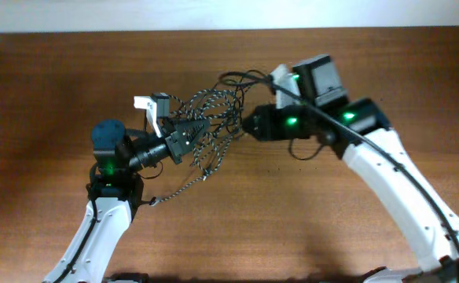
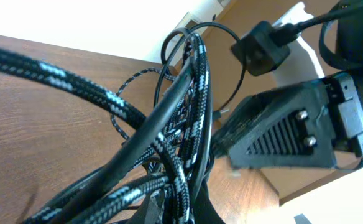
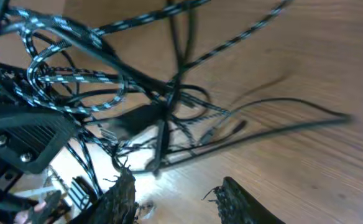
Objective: Untangle cables
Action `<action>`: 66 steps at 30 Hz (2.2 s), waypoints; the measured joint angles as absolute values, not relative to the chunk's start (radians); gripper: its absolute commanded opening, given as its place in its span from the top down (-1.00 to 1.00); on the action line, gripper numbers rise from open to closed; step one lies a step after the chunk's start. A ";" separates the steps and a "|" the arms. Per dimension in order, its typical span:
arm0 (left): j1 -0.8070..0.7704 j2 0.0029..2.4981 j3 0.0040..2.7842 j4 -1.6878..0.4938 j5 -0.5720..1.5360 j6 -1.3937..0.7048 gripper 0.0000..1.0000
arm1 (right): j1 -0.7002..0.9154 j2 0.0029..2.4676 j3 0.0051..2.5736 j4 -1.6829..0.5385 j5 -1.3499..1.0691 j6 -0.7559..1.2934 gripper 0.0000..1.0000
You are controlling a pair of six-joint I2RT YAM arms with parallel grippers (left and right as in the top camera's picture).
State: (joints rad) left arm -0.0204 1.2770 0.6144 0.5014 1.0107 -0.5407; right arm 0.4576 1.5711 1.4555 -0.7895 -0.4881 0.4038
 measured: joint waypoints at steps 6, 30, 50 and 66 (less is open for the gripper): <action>-0.020 1.277 0.617 0.372 1.037 -0.265 1.00 | 0.523 1.610 1.456 -0.748 -0.467 0.572 0.35; -0.027 1.272 0.622 0.093 0.765 -0.130 1.00 | 0.386 1.350 1.462 -1.007 0.363 0.735 0.90; -0.027 1.271 0.621 0.112 0.744 -0.130 1.00 | 0.643 1.721 1.462 -0.680 -0.181 0.999 0.60; -0.027 1.271 0.621 0.112 0.771 -0.127 1.00 | 0.635 1.722 1.462 -0.767 -0.212 1.000 0.56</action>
